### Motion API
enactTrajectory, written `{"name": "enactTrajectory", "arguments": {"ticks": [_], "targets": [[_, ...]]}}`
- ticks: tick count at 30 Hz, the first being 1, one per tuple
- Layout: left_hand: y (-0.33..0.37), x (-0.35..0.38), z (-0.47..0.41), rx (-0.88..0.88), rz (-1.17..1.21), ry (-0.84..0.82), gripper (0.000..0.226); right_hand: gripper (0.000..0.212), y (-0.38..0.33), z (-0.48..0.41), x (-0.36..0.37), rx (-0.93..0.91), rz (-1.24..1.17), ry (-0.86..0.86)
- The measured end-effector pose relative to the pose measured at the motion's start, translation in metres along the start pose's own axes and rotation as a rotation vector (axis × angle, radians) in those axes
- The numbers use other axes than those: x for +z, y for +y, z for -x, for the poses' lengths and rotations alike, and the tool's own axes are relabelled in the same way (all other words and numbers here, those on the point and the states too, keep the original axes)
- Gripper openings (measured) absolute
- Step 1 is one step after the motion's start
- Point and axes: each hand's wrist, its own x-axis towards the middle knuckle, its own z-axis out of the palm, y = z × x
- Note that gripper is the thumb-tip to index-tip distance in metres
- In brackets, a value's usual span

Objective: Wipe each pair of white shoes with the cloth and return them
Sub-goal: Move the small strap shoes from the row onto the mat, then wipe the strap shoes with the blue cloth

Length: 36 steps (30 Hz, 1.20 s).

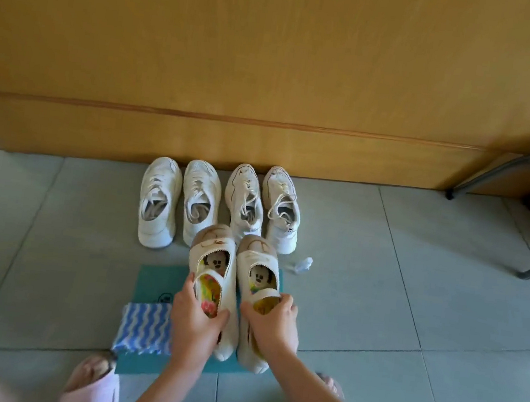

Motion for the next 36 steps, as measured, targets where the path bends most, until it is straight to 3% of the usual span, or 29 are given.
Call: {"name": "enactTrajectory", "arguments": {"ticks": [14, 26, 31, 33, 36], "targets": [[-0.038, -0.011, 0.03, 0.026, -0.118, -0.047, 0.092, 0.072, 0.026, 0.025, 0.031, -0.059, 0.142, 0.183], [-0.053, -0.009, 0.03, 0.042, -0.229, -0.103, 0.1, 0.087, 0.022, 0.017, 0.033, -0.054, 0.168, 0.17], [-0.041, -0.014, 0.025, 0.091, -0.391, -0.002, 0.098, 0.058, 0.021, -0.016, 0.006, -0.006, -0.266, 0.258], [-0.033, -0.019, 0.018, 0.087, -0.316, 0.044, 0.088, 0.047, 0.023, -0.045, -0.015, 0.034, -0.368, 0.262], [-0.022, -0.025, 0.001, 0.008, -0.078, 0.018, 0.07, 0.052, 0.025, -0.085, -0.04, 0.009, -0.337, 0.199]]}}
